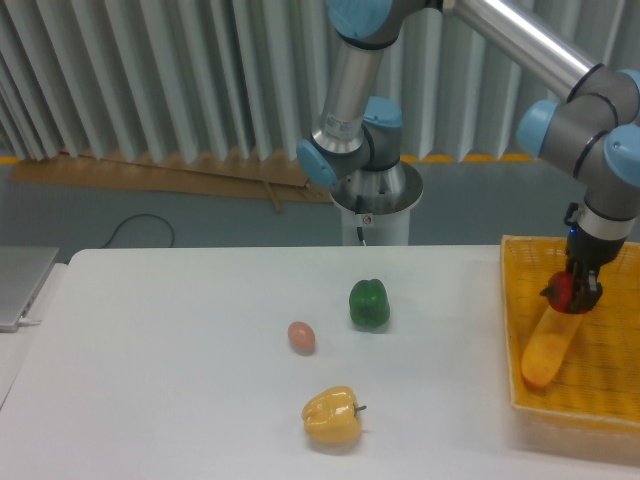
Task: Place the red peppers in a basket
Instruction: 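Release the red pepper into the basket and raise the gripper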
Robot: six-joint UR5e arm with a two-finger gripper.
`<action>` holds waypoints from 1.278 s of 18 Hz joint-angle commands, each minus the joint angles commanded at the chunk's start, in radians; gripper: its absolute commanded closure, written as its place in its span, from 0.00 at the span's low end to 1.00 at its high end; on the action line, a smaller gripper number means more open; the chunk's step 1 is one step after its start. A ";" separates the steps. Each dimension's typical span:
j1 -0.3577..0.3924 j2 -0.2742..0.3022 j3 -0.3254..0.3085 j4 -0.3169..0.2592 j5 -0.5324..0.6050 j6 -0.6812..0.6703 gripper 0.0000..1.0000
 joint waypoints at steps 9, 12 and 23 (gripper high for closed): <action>-0.057 0.034 0.003 0.000 -0.020 -0.121 0.00; -0.098 0.075 0.002 -0.002 -0.021 -0.156 0.00; -0.294 0.135 -0.003 -0.035 -0.011 -0.420 0.00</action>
